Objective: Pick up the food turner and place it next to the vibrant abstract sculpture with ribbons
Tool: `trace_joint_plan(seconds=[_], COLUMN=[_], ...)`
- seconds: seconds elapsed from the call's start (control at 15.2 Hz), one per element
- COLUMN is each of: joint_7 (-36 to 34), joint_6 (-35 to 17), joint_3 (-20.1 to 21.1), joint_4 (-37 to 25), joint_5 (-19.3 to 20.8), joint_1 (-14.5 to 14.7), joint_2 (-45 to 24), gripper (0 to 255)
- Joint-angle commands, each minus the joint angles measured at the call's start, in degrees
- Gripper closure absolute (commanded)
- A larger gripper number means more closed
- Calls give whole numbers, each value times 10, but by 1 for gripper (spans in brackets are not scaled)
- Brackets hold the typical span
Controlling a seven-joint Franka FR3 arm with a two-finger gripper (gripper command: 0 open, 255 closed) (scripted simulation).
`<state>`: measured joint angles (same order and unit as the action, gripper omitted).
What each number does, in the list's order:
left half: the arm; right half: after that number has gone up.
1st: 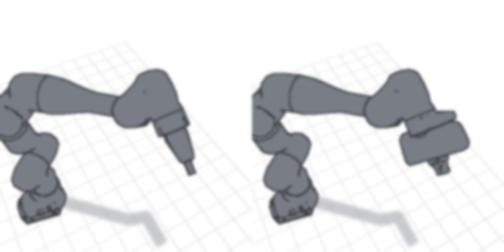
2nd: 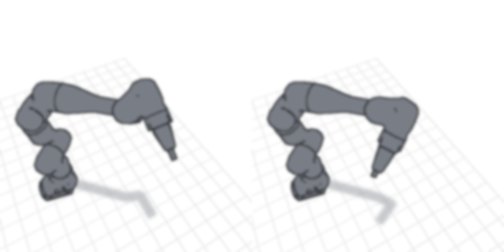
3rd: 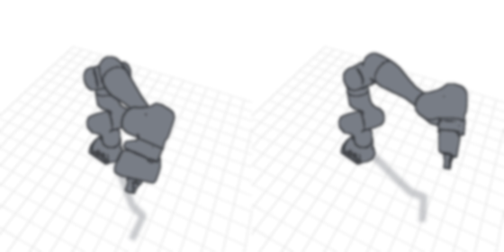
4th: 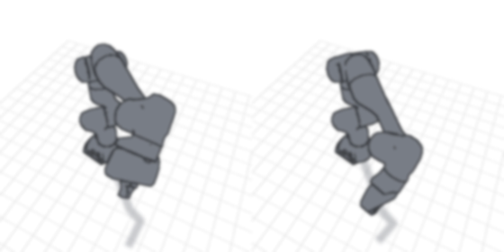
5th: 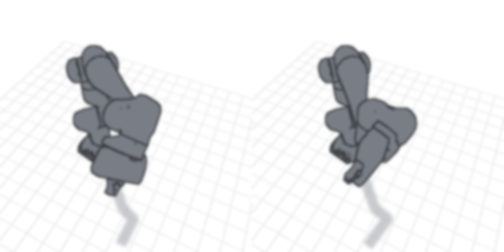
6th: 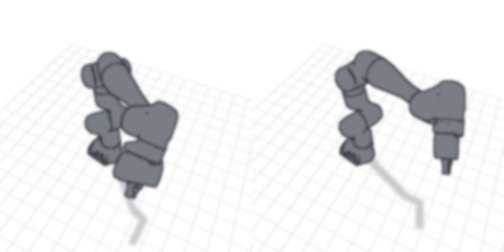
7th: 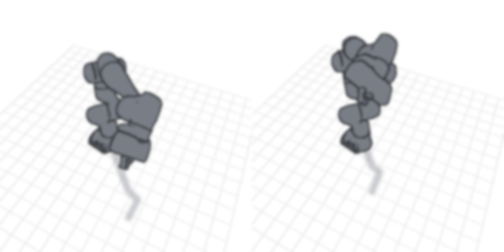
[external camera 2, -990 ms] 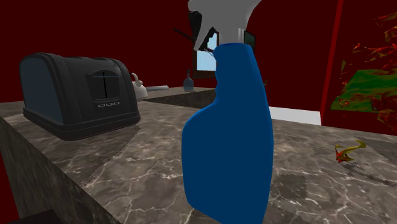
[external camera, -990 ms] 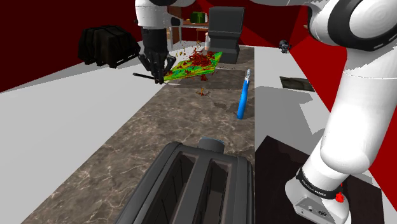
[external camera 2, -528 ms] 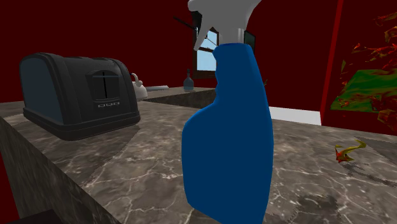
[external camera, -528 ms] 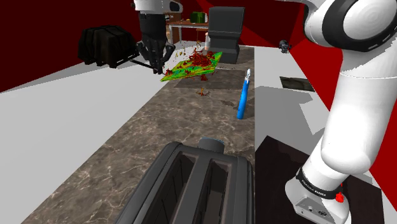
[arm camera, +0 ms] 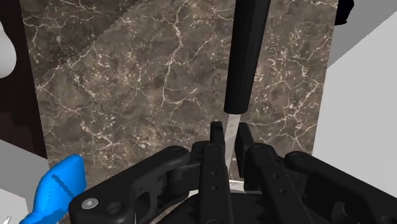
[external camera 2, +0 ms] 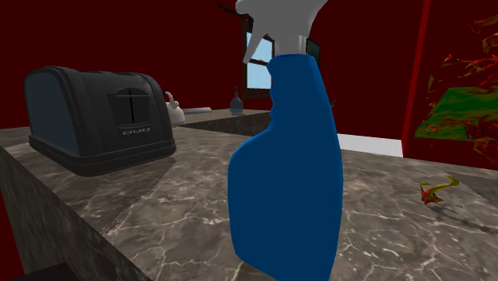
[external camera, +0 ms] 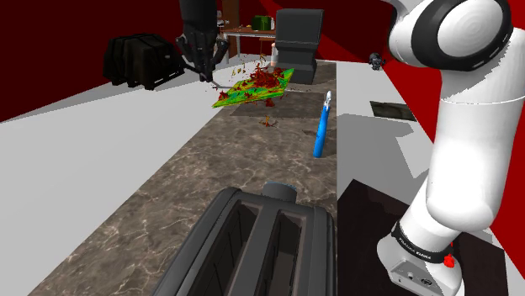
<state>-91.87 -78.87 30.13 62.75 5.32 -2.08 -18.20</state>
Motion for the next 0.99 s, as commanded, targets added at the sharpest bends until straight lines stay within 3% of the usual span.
trace_joint_plan(seconds=[0.0,0.2,0.53,0.92], joint_7=[-3,-7,67,159], joint_6=[26,61,29,15], joint_3=[0,0,-16,-49], joint_4=[-39,-95,12,81], joint_5=[7,20,-24,-55], joint_1=[9,24,-61,-132], joint_2=[-14,-37,42,99], gripper=[255,255,255,255])
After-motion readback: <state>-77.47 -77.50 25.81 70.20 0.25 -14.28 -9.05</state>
